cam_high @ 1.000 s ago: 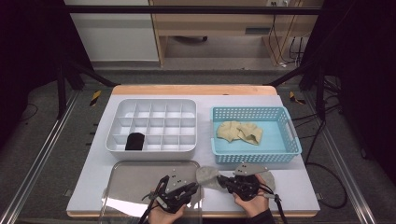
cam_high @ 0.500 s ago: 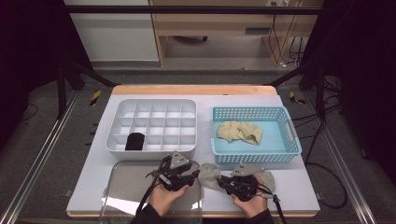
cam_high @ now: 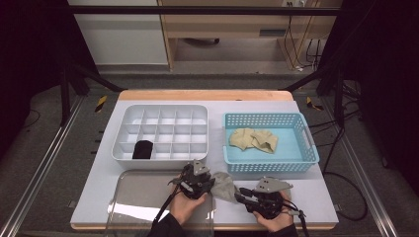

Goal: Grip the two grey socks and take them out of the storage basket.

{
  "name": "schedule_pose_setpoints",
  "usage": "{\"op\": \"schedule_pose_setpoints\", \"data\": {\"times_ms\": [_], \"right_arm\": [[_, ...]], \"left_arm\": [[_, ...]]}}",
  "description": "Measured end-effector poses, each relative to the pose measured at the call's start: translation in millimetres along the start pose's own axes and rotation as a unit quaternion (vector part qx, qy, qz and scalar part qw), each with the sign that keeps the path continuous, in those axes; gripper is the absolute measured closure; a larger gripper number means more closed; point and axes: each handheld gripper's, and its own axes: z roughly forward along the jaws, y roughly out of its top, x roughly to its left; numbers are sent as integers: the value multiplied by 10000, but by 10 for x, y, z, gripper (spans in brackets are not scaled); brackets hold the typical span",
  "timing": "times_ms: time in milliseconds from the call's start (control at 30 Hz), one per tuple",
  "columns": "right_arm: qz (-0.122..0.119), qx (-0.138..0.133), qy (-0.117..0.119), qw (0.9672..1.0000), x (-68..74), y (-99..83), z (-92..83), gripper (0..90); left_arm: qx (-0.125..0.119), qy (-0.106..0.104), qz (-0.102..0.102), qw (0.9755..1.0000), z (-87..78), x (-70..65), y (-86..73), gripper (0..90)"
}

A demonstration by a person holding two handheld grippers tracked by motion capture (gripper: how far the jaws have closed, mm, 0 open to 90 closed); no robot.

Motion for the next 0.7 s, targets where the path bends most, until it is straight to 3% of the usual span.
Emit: {"op": "schedule_pose_setpoints", "data": {"times_ms": [67,267,333,433,700], "right_arm": [[-7,8,82,10000,11,-1,19,673],[-27,36,251,9997,43,-9,42,662],[-47,132,290,9995,57,-20,67,706],[-20,275,313,9991,49,-34,93,863],[286,-42,390,9988,15,69,-61,894]], "left_arm": [[-20,16,49,10000,0,-19,3,853],[-103,-18,58,9999,-19,-7,2,886],[-174,-48,42,9998,-52,-1,5,890],[-252,-92,46,9996,-125,9,0,891],[-418,-295,86,9987,-471,-52,-260,892]]}}
